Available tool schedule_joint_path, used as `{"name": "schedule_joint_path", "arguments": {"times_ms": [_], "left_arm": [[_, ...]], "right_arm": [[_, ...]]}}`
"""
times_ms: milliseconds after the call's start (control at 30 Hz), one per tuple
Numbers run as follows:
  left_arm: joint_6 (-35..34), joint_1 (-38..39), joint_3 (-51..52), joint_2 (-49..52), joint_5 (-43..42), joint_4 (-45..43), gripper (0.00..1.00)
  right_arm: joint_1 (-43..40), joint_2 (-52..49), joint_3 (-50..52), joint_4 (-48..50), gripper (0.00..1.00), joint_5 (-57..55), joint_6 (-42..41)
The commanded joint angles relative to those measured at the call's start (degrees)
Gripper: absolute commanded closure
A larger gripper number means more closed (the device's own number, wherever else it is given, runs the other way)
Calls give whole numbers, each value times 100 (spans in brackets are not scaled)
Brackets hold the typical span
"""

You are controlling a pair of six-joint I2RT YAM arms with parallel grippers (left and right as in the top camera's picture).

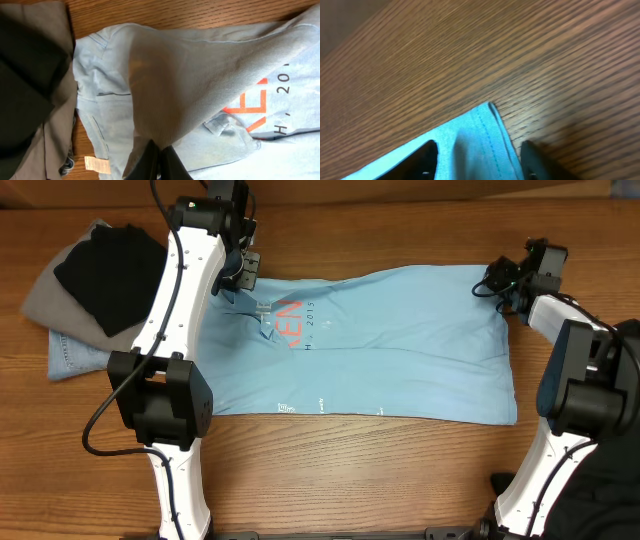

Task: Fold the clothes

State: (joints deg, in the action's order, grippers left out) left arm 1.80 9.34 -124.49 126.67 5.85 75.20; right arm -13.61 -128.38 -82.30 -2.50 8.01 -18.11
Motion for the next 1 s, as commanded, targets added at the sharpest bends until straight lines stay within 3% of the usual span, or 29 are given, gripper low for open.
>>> {"name": "schedule_joint_path", "arguments": {"times_ms": [0, 133, 433, 600, 967], "left_arm": [[-52, -26, -144, -11, -98, -17, 96], [-52, -26, -144, -11, -98, 0, 96], [-52, -26, -144, -11, -98, 87, 96], [-52, -28, -153, -15, -83, 127, 96], [-52, -39, -793, -15, -70, 914, 96]], "right_arm": [[74, -258, -33, -55, 54, 286, 0], [35, -251, -94, -76, 72, 365, 33], [-153, -52, -391, -251, 89, 365, 31], [-225, 367, -420, -439, 93, 365, 52], [-304, 1311, -420, -1499, 93, 365, 306]]}}
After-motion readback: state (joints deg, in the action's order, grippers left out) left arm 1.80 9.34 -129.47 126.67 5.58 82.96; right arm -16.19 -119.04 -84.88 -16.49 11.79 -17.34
